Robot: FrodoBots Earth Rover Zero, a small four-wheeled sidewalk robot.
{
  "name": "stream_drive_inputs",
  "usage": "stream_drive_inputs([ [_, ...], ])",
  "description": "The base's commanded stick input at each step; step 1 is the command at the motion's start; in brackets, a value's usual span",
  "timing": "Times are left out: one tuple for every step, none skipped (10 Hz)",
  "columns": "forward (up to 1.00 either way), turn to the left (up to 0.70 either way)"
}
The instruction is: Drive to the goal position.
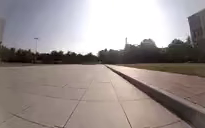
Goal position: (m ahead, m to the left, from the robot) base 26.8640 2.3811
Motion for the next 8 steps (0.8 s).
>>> stream_drive_inputs([
  [0.7, -0.34],
  [0.7, -0.34],
  [0.7, -0.27],
  [0.7, 0.01],
  [0.7, 0.01],
  [0.7, 0.01],
  [0.7, 0.01],
  [0.7, 0.01],
])
